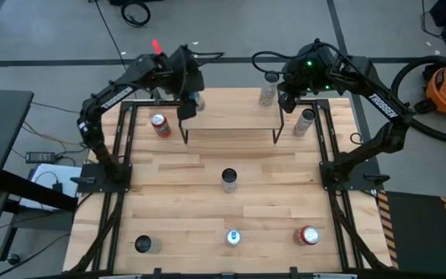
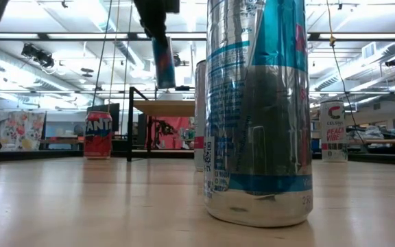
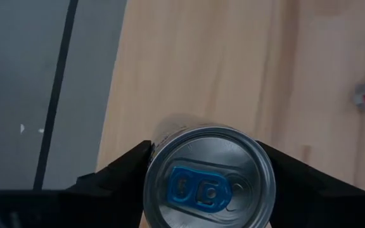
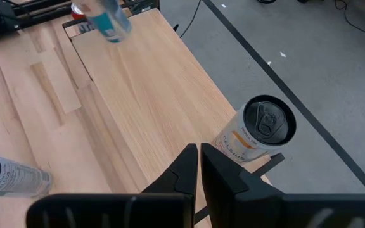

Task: Place canned beverage on shelf
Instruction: Put the top blue soda can on the shelf

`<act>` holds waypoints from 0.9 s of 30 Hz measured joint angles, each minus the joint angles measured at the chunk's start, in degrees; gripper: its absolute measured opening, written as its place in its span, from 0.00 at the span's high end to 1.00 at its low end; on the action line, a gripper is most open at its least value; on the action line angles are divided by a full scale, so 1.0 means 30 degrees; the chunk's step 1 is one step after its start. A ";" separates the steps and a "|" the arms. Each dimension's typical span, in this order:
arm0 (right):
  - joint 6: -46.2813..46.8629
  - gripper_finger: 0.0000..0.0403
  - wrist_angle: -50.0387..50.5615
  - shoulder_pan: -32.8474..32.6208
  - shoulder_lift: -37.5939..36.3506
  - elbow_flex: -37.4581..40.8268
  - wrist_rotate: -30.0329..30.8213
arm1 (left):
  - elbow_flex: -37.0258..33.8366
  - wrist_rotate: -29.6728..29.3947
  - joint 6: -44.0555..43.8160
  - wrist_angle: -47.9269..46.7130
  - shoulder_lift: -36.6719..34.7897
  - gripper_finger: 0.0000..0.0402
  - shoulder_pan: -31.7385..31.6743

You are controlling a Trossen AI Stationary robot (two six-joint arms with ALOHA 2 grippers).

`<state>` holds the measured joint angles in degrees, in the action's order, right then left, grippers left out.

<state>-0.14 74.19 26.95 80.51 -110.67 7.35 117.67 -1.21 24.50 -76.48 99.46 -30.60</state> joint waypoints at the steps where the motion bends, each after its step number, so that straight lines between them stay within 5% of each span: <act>1: 0.0000 0.93 0.0000 -0.0004 0.0000 0.0000 0.0000 | 0.0105 0.0006 0.0153 -0.0003 0.0284 0.38 -0.0164; 14: 0.0000 0.93 -0.0317 0.0001 -0.0001 0.1664 0.0000 | 0.0787 0.1149 0.0952 -0.0030 0.1410 0.38 -0.0815; 27: -0.1350 0.93 -0.1395 -0.1842 -0.0044 0.2477 -0.1902 | 0.0787 0.2381 0.0721 -0.0029 0.0902 0.37 0.1566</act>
<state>-4.19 70.01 21.43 80.38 -103.24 1.65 120.03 5.93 26.67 -76.57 102.16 -25.90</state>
